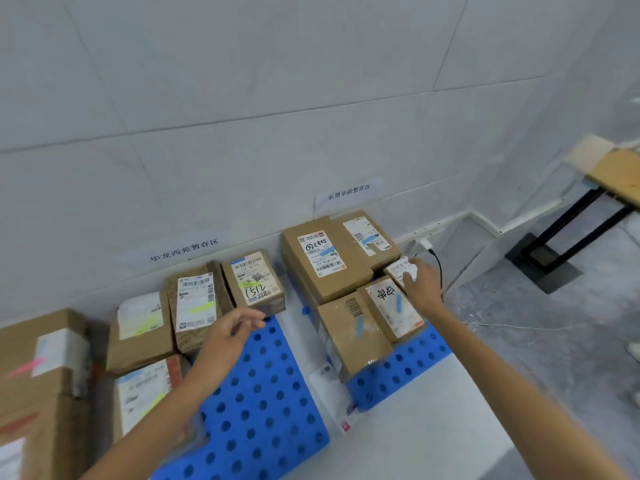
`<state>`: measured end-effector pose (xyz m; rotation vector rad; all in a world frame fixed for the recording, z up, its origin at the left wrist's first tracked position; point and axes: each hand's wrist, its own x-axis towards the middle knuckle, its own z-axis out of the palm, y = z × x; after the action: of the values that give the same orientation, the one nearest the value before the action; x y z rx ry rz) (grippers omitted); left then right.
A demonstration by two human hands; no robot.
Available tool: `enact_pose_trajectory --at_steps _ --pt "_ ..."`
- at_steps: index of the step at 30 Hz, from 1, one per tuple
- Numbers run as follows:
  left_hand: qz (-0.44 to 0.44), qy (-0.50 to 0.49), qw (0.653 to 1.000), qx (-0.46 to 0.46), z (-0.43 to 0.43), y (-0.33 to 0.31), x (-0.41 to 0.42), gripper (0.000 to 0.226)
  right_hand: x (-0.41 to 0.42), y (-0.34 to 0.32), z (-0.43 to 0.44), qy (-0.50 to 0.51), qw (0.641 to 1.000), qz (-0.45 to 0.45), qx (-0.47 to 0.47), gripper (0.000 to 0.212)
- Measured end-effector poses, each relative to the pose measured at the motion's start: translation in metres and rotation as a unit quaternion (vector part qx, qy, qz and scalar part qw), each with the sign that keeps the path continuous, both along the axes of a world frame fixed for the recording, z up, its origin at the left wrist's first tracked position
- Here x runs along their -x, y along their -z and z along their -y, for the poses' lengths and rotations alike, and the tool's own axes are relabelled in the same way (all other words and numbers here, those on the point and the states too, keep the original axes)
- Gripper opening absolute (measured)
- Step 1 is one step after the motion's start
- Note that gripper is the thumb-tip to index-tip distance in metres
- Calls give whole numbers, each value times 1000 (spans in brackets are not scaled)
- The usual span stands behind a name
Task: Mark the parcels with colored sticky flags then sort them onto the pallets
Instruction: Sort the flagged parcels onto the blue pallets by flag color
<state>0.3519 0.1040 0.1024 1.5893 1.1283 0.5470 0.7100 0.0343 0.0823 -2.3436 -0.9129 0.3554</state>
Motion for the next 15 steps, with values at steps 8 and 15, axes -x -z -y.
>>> enact_pose_trajectory --at_steps 8,15 --pt "42 -51 996 -65 6 -57 144 27 228 -86 -19 -241 968 -13 -64 22" --pt "49 -164 979 -109 63 -58 400 18 504 -81 1 -423 899 -88 -68 20"
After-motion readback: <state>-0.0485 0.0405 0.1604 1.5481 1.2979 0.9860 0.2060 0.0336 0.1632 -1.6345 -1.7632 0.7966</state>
